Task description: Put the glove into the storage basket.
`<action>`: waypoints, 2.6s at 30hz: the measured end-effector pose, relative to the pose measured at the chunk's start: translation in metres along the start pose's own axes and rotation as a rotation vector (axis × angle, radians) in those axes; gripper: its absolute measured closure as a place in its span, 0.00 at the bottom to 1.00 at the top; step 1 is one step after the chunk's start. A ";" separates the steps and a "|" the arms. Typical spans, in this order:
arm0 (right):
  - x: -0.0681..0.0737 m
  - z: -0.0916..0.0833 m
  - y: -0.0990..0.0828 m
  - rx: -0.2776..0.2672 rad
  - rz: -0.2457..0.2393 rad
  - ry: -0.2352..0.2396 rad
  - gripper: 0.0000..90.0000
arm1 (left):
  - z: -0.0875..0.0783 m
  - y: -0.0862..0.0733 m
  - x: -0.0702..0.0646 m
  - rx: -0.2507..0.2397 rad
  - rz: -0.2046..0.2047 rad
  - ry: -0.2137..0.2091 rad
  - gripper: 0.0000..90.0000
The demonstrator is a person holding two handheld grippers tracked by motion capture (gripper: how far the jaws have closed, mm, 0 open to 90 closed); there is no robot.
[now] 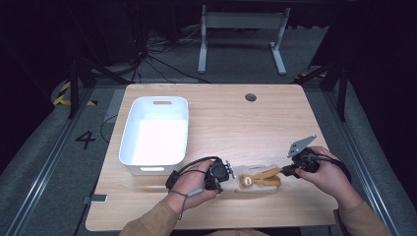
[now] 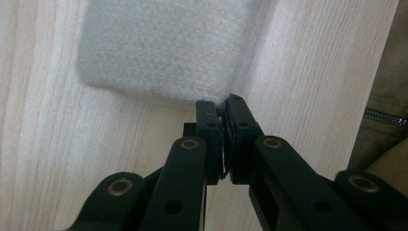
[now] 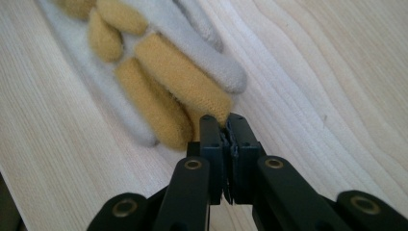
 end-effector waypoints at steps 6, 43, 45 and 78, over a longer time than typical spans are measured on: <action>-0.002 0.008 -0.005 0.044 0.007 0.004 0.92 | 0.002 -0.002 -0.001 0.010 -0.007 -0.018 0.95; -0.022 -0.013 -0.021 -0.059 0.108 -0.042 0.70 | -0.032 0.040 0.028 -0.178 -0.082 0.089 0.43; -0.022 -0.013 -0.023 -0.062 0.109 -0.037 0.70 | -0.028 0.043 0.029 -0.175 -0.067 0.087 0.39; -0.018 -0.013 -0.036 -0.100 0.140 -0.007 0.62 | 0.033 0.062 0.031 -0.075 0.091 0.048 0.17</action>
Point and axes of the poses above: each handheld gripper's, and its own axes: z roughly forward along the jaws, y roughly out of its top, x roughly to its left, the point moved 10 cm from there along z, roughly forward along the jaws, and after that the axes turned 15 degrees about z, right-handed, at the moved point
